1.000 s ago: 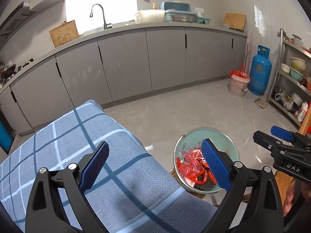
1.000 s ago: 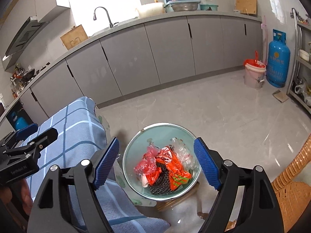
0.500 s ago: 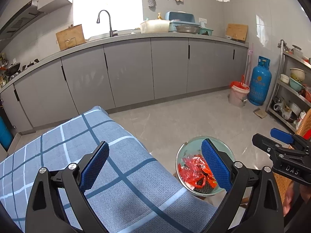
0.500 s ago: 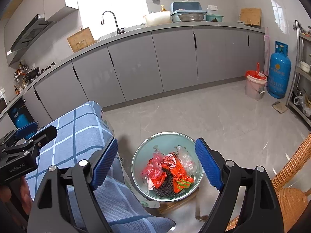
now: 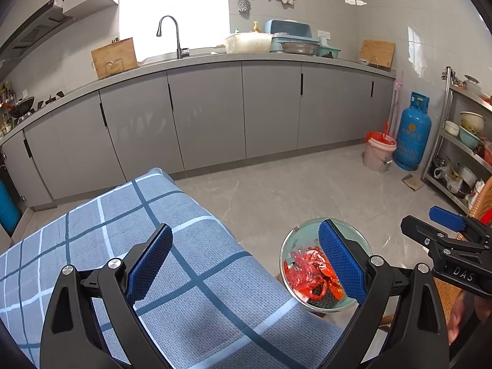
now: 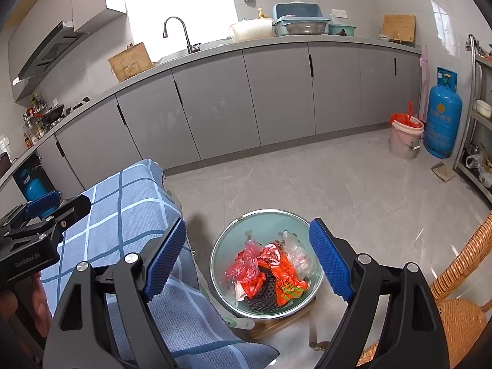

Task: Collect trash

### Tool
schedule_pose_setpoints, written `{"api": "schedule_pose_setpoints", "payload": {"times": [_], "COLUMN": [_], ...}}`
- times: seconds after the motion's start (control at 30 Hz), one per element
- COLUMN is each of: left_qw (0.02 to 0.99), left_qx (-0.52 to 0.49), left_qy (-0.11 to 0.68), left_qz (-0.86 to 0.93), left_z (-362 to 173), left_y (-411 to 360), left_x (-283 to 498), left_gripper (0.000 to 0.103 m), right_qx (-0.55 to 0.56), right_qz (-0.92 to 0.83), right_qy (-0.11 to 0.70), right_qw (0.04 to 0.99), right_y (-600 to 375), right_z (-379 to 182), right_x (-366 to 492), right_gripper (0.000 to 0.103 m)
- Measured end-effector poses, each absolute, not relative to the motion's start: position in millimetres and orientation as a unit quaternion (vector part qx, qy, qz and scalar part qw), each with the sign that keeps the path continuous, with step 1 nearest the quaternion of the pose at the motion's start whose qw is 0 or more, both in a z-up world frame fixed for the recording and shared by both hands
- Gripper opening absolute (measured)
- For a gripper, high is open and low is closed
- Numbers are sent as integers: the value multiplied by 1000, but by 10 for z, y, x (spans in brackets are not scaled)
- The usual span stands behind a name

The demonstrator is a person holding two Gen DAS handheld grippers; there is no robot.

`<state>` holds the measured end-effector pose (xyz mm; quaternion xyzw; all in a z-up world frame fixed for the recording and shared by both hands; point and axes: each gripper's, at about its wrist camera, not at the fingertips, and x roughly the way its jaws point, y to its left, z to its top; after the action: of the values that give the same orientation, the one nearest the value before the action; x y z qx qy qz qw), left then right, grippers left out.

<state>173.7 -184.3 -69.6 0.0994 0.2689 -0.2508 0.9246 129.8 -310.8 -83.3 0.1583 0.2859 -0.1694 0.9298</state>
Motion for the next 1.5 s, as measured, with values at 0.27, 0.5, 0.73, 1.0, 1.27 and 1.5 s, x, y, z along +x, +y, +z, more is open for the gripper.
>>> {"api": "schedule_pose_setpoints", "payload": {"times": [0.27,0.5,0.73,1.0,1.27,1.5], "left_qw": [925,925,926,927,929,929], "left_qx": [99,99,98,99,108,115], "left_qy": [268,268,271,269,263,265], "left_qz": [-251,-249,-244,-241,-238,-233], "left_z": [-697,-689,-693,-682,-700,-722], "left_y": [-1839,-1826,-1807,-1833,-1874,-1899], "left_x": [1736,1757,1789,1808,1762,1754], "left_gripper": [94,94,95,97,98,98], "right_qx": [158,158,159,160,160,160], "right_qz": [-169,-170,-170,-168,-167,-165], "right_qy": [286,285,283,280,277,277], "right_qw": [930,930,930,932,933,933], "right_y": [-3095,-3081,-3075,-3078,-3096,-3101], "right_z": [-833,-828,-820,-799,-780,-778], "right_x": [1296,1291,1285,1268,1253,1252], "right_gripper": [82,82,83,83,83,83]}}
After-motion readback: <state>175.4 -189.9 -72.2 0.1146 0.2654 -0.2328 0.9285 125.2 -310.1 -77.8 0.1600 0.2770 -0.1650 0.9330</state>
